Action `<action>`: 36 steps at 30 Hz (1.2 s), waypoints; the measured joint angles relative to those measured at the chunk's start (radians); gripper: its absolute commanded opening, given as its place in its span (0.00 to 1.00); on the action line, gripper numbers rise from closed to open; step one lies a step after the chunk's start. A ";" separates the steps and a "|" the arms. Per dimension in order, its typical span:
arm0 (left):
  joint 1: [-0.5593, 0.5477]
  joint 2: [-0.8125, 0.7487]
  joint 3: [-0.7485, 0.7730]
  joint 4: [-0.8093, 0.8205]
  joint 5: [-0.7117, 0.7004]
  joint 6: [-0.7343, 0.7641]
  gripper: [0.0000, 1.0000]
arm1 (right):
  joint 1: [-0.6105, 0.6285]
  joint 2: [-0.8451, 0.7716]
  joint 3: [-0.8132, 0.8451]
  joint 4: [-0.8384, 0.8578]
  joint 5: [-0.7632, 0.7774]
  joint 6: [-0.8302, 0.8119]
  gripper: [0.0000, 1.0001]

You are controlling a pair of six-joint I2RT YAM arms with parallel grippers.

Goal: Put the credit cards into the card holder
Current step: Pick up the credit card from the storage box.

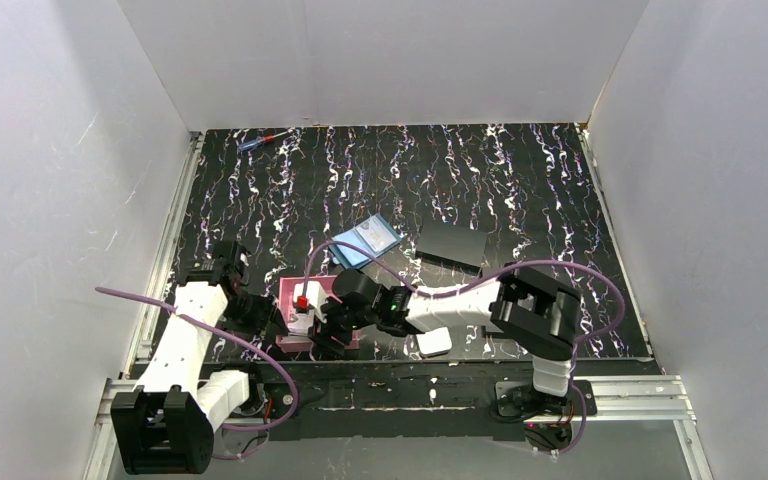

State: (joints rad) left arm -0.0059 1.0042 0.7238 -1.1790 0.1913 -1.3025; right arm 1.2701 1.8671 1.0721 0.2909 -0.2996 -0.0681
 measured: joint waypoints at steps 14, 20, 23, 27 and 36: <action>0.000 -0.014 0.138 -0.049 0.016 0.027 0.00 | -0.002 -0.180 -0.004 -0.046 0.110 -0.012 0.68; 0.000 -0.022 0.146 -0.061 0.027 0.055 0.00 | -0.018 -0.157 0.021 -0.058 0.125 0.023 0.66; 0.000 -0.021 0.183 -0.060 0.027 0.077 0.00 | -0.023 -0.157 0.022 -0.050 0.110 0.041 0.66; -0.003 -0.008 0.255 -0.049 0.035 0.101 0.00 | -0.026 -0.157 0.022 -0.040 0.098 0.056 0.62; -0.018 0.043 0.299 -0.048 0.070 0.092 0.00 | -0.016 -0.155 0.085 -0.060 0.252 0.062 0.26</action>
State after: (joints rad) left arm -0.0238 1.0470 1.0225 -1.2266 0.2611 -1.2106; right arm 1.2541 1.7123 1.1568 0.2310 -0.0475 -0.0059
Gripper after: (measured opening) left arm 0.007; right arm 0.447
